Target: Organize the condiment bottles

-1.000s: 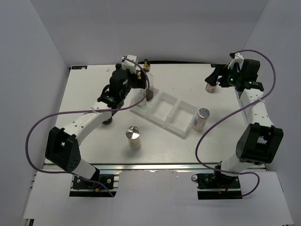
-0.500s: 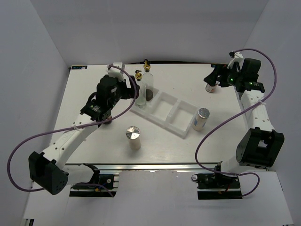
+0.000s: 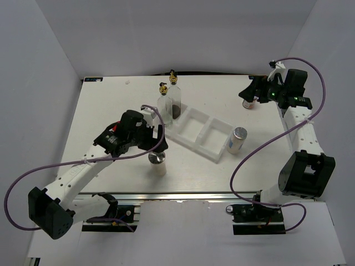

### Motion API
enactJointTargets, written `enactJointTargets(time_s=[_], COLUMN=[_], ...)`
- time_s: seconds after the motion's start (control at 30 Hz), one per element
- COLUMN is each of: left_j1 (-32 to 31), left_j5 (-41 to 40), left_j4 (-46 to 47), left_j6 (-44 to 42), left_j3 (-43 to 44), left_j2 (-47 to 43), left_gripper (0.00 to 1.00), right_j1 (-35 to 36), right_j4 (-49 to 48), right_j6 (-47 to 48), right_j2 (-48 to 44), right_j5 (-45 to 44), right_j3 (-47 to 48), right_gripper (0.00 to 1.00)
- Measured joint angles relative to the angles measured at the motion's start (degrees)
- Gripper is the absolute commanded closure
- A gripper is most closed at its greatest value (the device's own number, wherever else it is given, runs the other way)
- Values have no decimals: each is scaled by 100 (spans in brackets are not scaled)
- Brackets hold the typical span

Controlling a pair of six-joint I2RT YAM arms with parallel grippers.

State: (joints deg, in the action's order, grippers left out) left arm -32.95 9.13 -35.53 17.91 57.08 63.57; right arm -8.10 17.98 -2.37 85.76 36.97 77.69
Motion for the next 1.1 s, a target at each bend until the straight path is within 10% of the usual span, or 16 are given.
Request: enactJointTargets(time_s=[0.53, 0.93, 1.1], left_j1=[-728, -960, -1012], left_j5=[-308, -667, -780], left_j4=[-1091, -1373, -1292], left_j6=[-46, -94, -151], left_j3=[-46, 275, 844], left_j2=[564, 953, 1005], left_gripper=[4, 76, 85], right_j1=[-2, -2, 0], right_j4=[-11, -11, -11], right_j6=[-2, 0, 0], right_j2=[0, 0, 0], right_j5=[96, 94, 92], right_j3=[-125, -142, -142], right_gripper=[11, 11, 11])
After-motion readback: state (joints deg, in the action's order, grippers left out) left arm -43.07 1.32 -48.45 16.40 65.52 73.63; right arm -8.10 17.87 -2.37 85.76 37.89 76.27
